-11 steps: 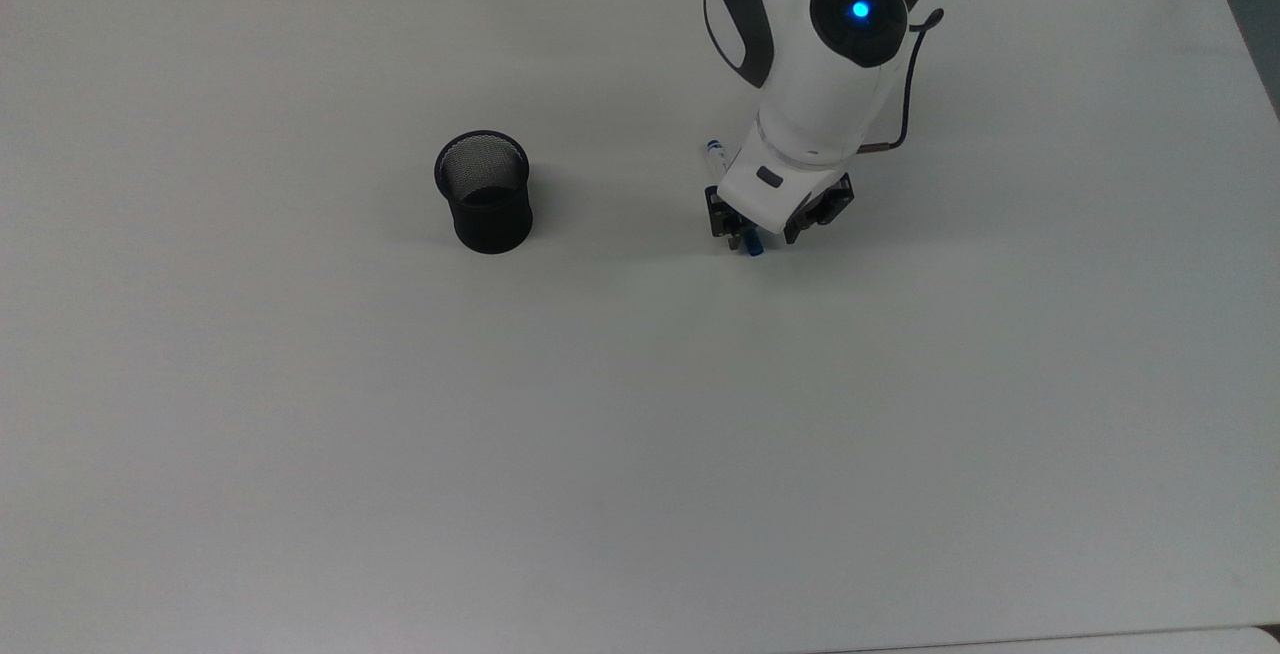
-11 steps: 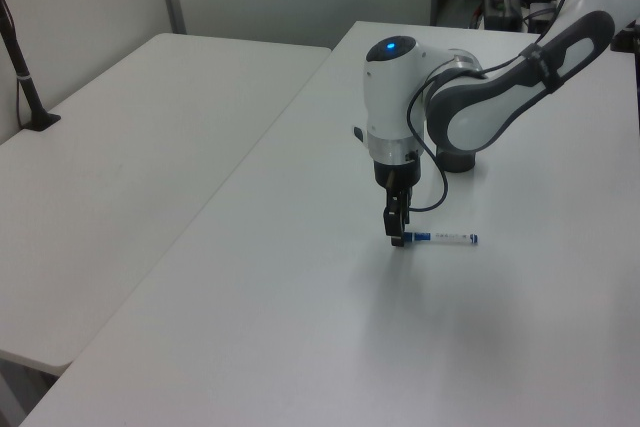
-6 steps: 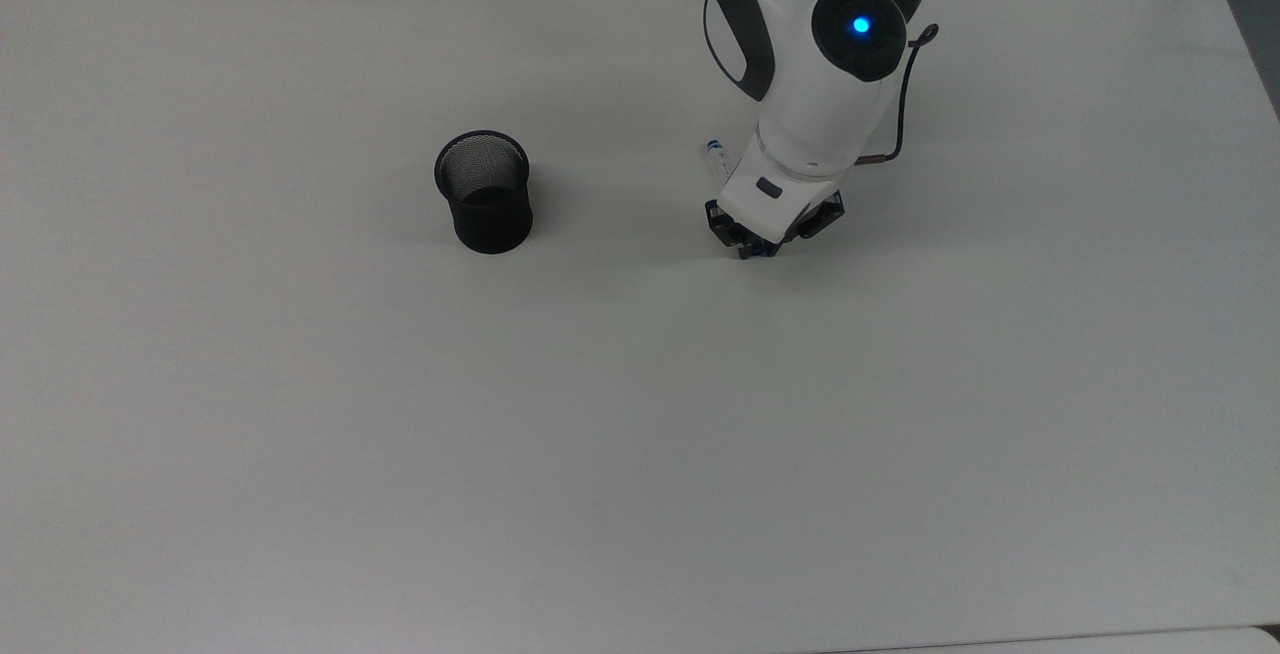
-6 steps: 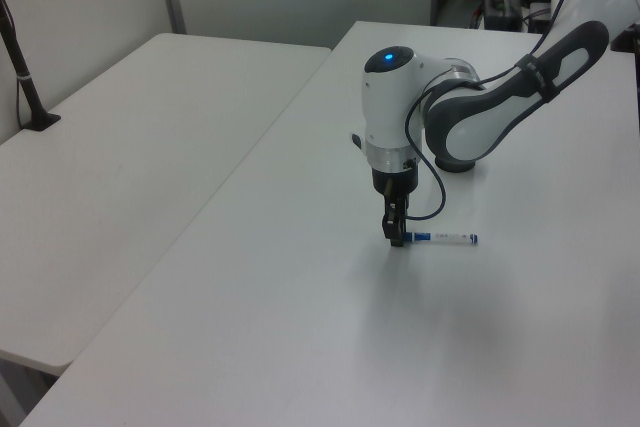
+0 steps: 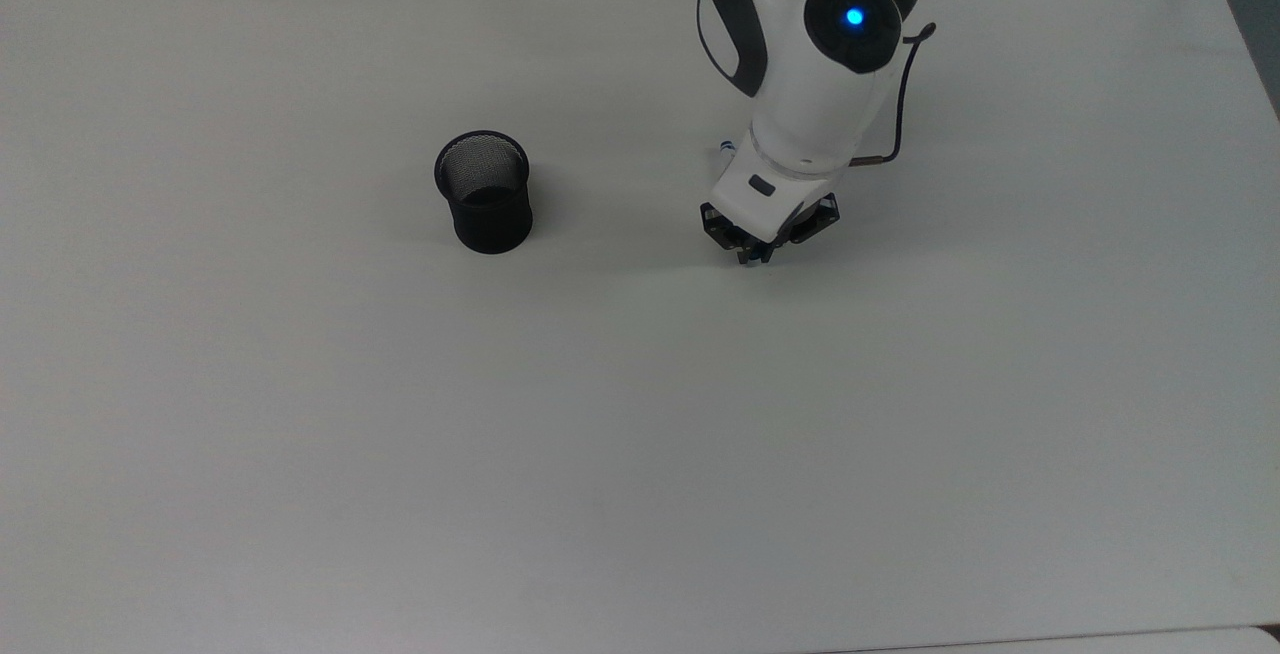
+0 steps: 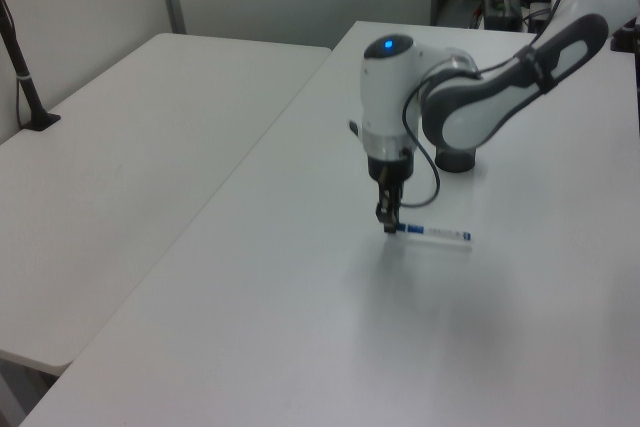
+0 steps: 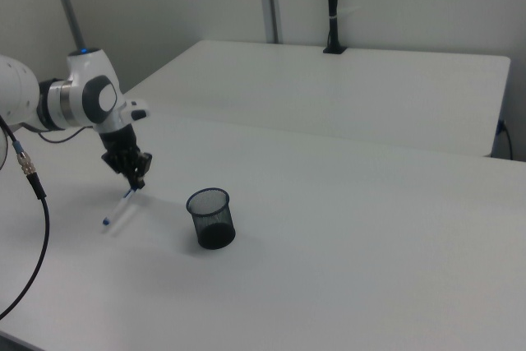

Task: Insert the marker
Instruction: 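Lift the marker and carry it above the black mesh cup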

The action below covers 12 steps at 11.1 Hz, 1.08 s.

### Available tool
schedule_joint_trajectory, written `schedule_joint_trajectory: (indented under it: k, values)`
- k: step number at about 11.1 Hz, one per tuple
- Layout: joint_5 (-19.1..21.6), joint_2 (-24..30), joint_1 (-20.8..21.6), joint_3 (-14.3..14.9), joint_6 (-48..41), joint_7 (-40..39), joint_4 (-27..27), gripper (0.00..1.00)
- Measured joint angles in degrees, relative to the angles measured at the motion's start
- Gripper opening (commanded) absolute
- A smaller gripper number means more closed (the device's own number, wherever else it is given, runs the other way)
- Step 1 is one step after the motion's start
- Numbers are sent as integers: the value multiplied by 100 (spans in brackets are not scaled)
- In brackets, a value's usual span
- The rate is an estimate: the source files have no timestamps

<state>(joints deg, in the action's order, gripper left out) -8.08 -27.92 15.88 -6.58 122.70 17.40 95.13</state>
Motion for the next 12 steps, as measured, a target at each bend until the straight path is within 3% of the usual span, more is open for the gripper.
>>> schedule_joint_trajectory:
  k: [5,10,12]
  values:
    - [-217,1254,-598,400,38,27,221,1]
    - [-528,2883,-1590,450,1857,219,1967,1]
    - [-711,3286,-1892,452,2618,220,2626,1]
